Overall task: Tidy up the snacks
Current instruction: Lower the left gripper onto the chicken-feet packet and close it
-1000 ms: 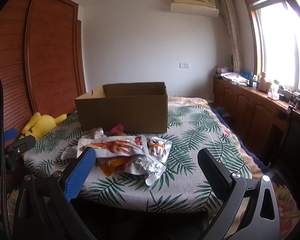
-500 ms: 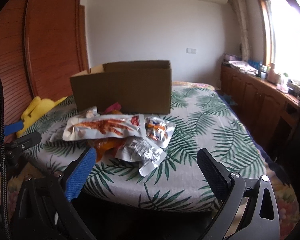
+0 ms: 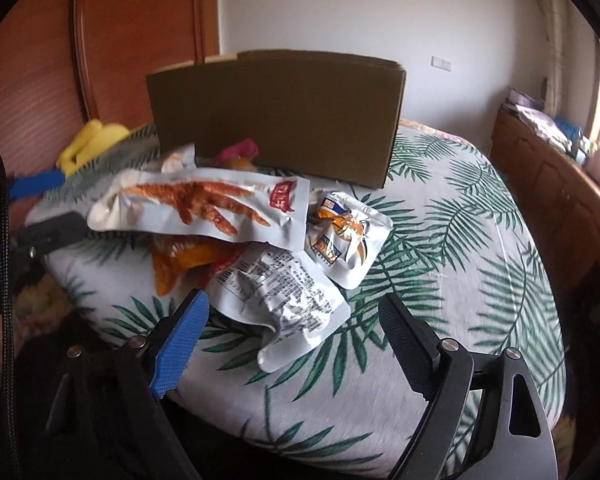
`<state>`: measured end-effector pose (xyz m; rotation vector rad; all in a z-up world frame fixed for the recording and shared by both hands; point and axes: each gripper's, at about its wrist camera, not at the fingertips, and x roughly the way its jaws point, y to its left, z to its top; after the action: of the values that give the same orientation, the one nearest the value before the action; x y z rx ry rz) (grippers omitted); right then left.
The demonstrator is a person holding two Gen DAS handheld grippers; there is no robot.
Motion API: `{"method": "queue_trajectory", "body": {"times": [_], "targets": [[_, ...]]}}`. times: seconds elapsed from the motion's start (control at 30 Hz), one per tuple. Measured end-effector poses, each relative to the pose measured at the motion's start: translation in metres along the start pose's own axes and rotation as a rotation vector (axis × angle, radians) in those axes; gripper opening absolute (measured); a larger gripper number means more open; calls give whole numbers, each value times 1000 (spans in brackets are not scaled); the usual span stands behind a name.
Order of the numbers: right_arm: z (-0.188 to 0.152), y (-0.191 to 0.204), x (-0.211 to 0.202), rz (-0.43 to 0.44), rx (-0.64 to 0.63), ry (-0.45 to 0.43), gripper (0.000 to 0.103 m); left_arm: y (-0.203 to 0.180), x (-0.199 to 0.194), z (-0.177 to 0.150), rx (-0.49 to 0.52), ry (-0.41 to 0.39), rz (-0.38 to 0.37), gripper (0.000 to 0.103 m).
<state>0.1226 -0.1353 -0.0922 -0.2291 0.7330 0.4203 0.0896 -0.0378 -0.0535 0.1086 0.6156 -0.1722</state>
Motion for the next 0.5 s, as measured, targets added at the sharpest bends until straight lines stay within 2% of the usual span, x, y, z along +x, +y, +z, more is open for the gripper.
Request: {"method": "queue_trajectory", "body": {"times": [0.23,0.33,0.5], "targets": [[-4,-3,1,-8,-7,16,89,-16,33,17,118,86,-57,98],[-5,-3,2,-11,-5,22,89,-21,44,23,137,128,-90,98],[-6,-1,4,-10,-5,20,89,-31,57,32,204,174,-105,98]]}}
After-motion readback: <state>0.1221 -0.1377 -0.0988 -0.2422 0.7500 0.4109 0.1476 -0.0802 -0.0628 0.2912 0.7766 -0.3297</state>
